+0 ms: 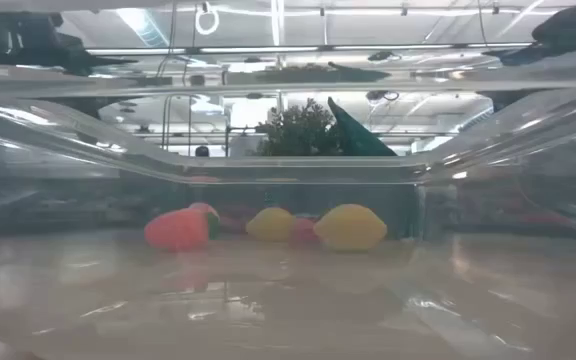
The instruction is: Pick and placing Produce into tupperware
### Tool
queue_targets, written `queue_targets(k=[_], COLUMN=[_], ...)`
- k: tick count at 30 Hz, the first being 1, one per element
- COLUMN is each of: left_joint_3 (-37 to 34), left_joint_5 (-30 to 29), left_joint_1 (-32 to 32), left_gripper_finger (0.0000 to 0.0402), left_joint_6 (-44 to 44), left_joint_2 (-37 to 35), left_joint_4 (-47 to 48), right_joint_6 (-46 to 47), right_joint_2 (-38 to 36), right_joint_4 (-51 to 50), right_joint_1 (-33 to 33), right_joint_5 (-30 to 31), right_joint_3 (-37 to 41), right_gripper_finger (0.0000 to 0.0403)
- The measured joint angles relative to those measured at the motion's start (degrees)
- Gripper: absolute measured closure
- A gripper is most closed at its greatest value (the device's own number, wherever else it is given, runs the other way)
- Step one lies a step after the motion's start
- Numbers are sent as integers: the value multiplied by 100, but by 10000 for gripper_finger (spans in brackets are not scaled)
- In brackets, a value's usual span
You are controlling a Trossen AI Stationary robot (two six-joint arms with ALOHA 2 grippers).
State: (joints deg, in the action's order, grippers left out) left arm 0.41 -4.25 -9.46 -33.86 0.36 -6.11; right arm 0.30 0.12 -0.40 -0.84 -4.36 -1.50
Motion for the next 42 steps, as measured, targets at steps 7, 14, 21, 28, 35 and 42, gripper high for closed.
queue_targets(k=[7,14,21,28,35,42], left_joint_3=[2,1,1,0,0,0], left_joint_5=[0,0,0,1,0,0], left_joint_1=[-2,-1,0,-2,0,0], left_gripper_finger=[363,372,370,362,365,371], left_joint_6=[2,2,1,0,1,1], left_joint_2=[0,-2,-1,-1,0,0], left_joint_4=[-2,0,0,0,0,0], right_joint_6=[-2,-1,0,0,-2,-1], right_joint_2=[0,-1,-2,0,0,-1], right_joint_4=[0,0,-1,0,0,0], right_joint_1=[0,0,0,0,0,0], right_joint_5=[-2,-1,-2,-1,0,0], right_joint_3=[0,1,0,2,0,1], right_gripper_finger=[403,403,403,403,403,403])
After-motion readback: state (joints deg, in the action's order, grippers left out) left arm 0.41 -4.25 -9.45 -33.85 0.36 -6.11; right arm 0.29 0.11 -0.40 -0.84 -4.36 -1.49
